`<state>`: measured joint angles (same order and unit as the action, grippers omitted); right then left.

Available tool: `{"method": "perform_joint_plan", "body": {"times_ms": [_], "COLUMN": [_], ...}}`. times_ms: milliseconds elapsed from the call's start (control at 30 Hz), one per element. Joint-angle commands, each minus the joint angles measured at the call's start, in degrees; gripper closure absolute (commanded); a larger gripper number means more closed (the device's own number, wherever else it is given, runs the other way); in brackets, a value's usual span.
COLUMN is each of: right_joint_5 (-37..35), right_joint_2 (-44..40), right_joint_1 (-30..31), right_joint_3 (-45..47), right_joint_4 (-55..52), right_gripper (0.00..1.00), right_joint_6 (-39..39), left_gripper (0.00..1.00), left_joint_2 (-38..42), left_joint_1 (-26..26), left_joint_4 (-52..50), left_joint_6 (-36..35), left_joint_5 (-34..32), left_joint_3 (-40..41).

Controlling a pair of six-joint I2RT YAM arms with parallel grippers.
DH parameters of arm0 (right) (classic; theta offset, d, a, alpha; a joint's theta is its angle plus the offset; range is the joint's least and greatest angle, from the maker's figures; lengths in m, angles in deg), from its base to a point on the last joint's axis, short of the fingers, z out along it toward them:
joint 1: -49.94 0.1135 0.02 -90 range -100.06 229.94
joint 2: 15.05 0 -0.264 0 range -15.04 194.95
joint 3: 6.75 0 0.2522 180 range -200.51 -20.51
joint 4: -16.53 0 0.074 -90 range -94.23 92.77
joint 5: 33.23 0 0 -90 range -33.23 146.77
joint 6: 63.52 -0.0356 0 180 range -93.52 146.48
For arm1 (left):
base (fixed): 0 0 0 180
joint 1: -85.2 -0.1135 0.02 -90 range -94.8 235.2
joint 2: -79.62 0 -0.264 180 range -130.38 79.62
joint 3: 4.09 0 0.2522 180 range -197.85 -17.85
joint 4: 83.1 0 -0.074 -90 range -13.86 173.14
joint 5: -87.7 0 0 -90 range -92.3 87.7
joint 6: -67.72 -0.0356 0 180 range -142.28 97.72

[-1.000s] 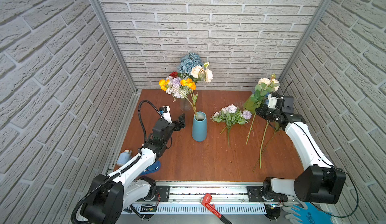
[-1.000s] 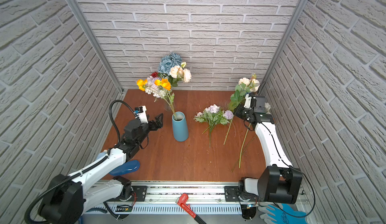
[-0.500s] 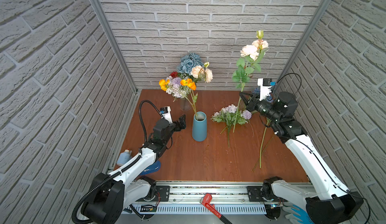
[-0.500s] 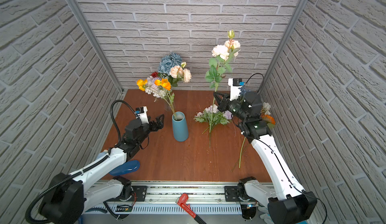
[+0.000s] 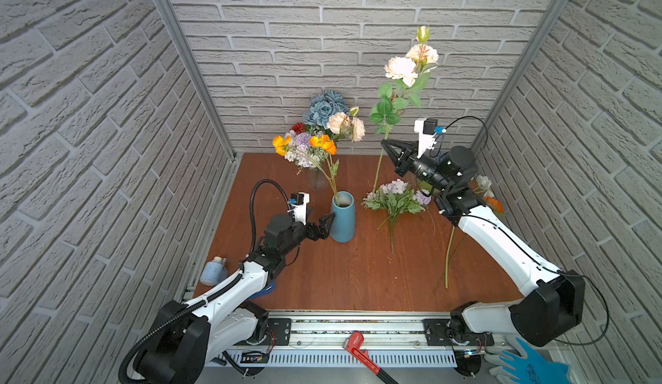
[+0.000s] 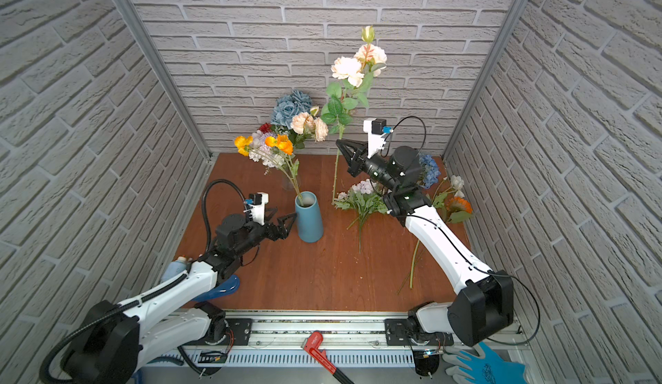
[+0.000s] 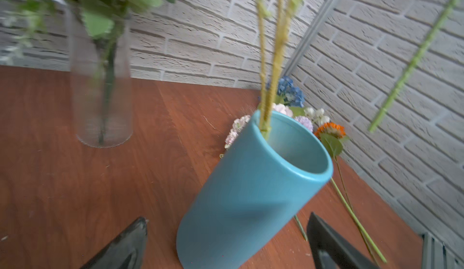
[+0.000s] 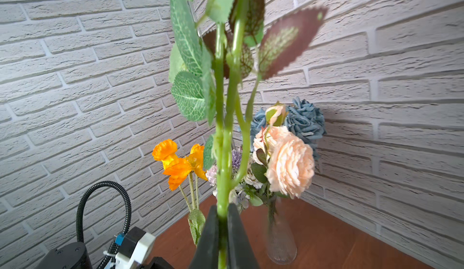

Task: Arrange flowers in a vase
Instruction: Pick up the flower from the top-right of the table, then move the vase to the center of the table.

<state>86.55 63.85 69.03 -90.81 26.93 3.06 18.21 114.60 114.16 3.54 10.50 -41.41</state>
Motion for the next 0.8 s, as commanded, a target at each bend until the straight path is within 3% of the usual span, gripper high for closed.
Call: {"method": "perform_joint_plan", "body": {"times_ms": [0, 133, 500, 767], "right_joint_5": [0.43, 0.11, -0.51, -0.94], "right_joint_2": [0.40, 2.15, 5.01, 6.25], "right_joint_1": [2.46, 4.22, 7.36, 7.40], "right_joint_3": [-3.13, -3.10, -1.86, -1.77], "right_joint_4": [8.34, 10.50, 13.63, 11.19], "right_gripper": [0.94, 0.94, 0.94, 0.94], "right_joint_6": [1.56, 1.23, 1.09, 2.10], "left_gripper": [0.02, 0.02, 0.02, 0.02], "left_joint_2": [-2.99, -8.82, -28.23, -30.47], "left_joint_1": [2.82, 5.49, 7.89, 10.05], "left_joint_4": [9.21, 14.49, 48.95, 49.33], "left_joint_6": [-7.61, -12.98, -18.31, -22.90], "left_joint_5": [2.54, 0.12, -11.41, -14.22], "left_joint_3": [1.49, 0.86, 1.37, -1.42]}}
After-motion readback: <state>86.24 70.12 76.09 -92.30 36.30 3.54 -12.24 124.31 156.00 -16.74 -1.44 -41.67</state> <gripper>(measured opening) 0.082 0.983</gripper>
